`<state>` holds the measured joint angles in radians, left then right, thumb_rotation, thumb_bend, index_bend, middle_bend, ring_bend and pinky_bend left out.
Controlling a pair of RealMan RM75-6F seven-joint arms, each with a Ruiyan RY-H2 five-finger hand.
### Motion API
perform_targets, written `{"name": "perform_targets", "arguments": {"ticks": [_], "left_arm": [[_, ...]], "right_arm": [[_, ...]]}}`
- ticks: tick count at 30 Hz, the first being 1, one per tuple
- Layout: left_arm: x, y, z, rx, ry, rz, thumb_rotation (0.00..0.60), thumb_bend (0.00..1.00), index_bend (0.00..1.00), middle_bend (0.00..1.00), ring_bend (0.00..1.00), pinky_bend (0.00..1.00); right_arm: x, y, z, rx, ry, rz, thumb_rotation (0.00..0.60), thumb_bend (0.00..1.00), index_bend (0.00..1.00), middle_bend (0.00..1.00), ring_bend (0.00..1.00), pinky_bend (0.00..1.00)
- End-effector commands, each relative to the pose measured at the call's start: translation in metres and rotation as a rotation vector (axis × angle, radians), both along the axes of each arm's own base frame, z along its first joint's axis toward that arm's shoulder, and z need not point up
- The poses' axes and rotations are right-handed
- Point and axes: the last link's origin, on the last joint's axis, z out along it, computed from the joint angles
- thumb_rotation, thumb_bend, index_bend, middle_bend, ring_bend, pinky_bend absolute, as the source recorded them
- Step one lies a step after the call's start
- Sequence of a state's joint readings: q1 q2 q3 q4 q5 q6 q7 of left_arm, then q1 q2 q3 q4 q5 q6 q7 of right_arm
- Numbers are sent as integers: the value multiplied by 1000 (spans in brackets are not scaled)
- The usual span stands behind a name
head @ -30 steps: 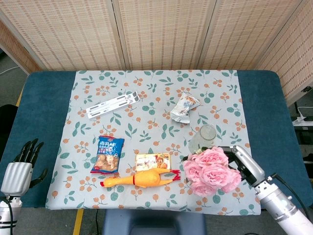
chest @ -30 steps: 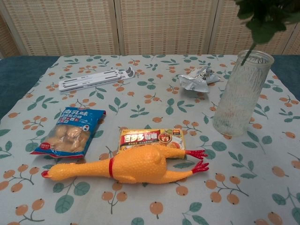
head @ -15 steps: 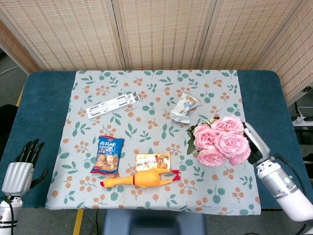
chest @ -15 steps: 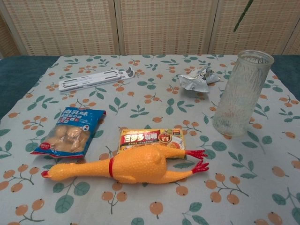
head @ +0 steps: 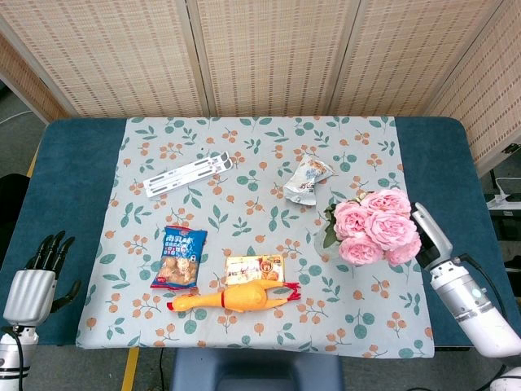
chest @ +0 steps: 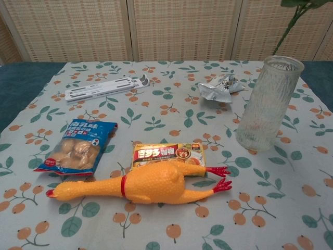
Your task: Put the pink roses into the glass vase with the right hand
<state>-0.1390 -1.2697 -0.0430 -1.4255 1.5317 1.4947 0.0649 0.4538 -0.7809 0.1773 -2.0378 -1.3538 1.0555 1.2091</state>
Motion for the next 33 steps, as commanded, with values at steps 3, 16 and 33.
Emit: {"name": "perform_targets", "arguments": {"ticks": [3,16,33], "left_arm": [[0,0,0,-1,1,0,600,335,71,0,17,348],[0,0,0,0,-5,-1,600,335,72,0,17,347],[0,0,2,4,-13,2,600,335,71,0,17,347]], "right_arm": [[0,-1,-3,6,1,5,600,608,889,752,780,1000],[7,25,1,-24,29,47,600,608,889,752,780,1000],[-18,37,-8,-12,-3,30,600,607,886,752,780,1000]]}}
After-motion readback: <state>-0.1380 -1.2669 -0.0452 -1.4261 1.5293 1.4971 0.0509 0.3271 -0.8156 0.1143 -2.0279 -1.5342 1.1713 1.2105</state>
